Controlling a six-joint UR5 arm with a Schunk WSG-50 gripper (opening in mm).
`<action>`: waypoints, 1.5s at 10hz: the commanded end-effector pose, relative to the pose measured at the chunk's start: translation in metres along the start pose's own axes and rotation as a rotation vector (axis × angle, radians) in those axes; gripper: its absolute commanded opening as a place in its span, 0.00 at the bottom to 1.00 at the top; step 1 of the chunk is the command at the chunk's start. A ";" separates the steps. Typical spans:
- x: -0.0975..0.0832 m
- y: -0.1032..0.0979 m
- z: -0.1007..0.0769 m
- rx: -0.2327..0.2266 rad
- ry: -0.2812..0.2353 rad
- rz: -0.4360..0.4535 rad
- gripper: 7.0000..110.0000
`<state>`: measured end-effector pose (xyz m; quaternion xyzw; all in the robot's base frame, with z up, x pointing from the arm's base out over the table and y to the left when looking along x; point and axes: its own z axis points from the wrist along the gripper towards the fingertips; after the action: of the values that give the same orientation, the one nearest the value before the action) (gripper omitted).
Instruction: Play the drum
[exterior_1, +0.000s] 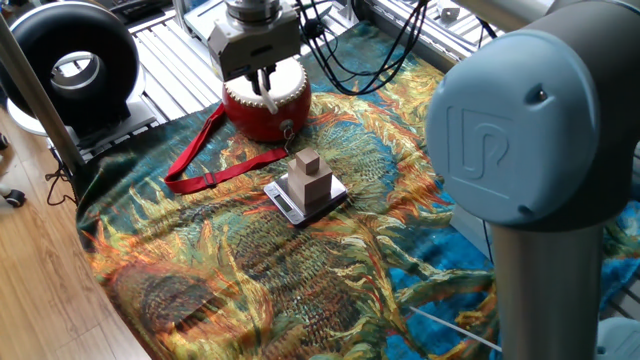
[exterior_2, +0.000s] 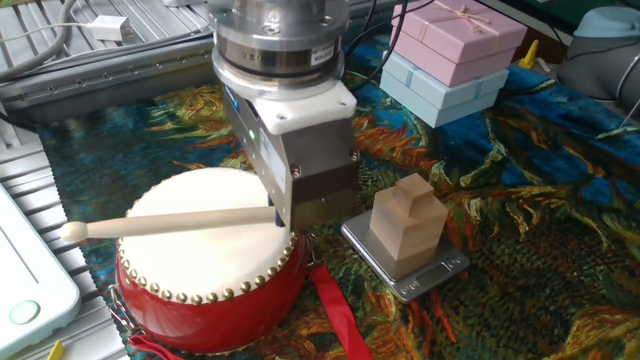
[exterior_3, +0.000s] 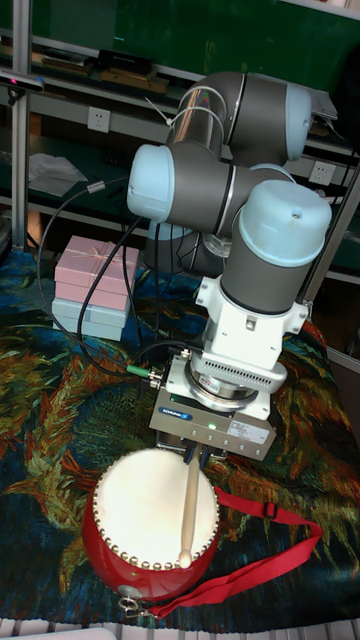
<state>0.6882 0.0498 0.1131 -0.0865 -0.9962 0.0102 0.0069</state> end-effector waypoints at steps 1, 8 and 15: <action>-0.001 0.003 0.001 -0.015 0.003 0.004 0.00; -0.007 0.009 0.001 -0.041 -0.020 0.001 0.00; -0.006 0.008 0.000 -0.039 -0.018 -0.014 0.15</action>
<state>0.6953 0.0547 0.1108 -0.0798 -0.9968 -0.0023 -0.0040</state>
